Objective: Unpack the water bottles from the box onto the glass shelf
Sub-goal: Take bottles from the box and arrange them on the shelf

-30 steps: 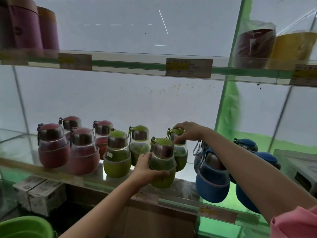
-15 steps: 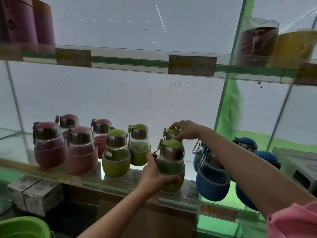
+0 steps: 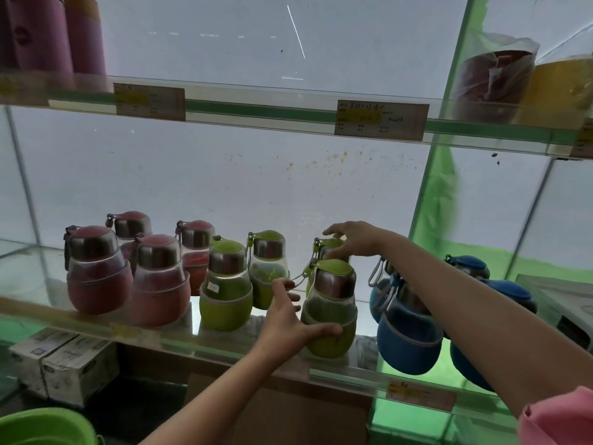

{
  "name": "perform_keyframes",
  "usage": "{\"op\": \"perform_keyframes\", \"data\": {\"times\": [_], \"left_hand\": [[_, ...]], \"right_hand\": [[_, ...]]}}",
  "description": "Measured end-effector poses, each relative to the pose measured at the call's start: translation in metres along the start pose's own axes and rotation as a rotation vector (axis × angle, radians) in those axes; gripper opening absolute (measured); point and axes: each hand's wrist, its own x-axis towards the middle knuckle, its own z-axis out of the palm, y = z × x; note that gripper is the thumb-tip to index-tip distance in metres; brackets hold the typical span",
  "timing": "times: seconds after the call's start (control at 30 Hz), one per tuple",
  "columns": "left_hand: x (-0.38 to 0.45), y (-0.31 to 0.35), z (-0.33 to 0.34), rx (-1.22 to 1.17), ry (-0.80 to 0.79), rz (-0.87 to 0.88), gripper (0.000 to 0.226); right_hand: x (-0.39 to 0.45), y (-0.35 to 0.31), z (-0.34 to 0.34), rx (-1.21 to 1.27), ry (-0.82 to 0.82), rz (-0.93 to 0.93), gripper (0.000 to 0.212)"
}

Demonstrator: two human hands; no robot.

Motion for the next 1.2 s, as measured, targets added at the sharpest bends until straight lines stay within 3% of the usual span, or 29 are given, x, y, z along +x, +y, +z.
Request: {"op": "perform_keyframes", "data": {"times": [0.33,0.47,0.57,0.67,0.77,0.93,1.03,1.2], "left_hand": [[-0.003,-0.009,-0.081,0.104,0.380,0.197,0.050],[-0.005,-0.019,-0.096,0.119,0.447,0.206,0.046],[-0.002,-0.029,-0.103,0.120,0.431,0.105,0.059],[0.003,-0.041,-0.111,0.005,0.259,-0.031,0.077],[0.006,-0.052,-0.117,-0.069,0.106,-0.121,0.078],[0.007,-0.060,-0.118,0.106,0.118,-0.143,0.102],[0.003,-0.052,-0.109,0.204,0.160,-0.162,0.106],[0.004,-0.048,-0.105,0.180,0.135,-0.222,0.134]], "right_hand": [[0.034,-0.060,0.003,0.077,0.026,-0.098,0.066],[0.049,-0.082,0.014,0.046,-0.004,-0.094,0.066],[0.058,-0.091,0.023,-0.031,-0.042,-0.090,0.068],[0.064,-0.096,0.029,-0.074,-0.054,-0.090,0.065],[0.067,-0.099,0.029,-0.096,-0.055,-0.081,0.062],[0.068,-0.099,0.030,0.045,-0.076,-0.040,0.060],[0.067,-0.099,0.031,0.085,-0.070,-0.031,0.060],[0.067,-0.097,0.032,0.117,-0.017,-0.026,0.060]]}}
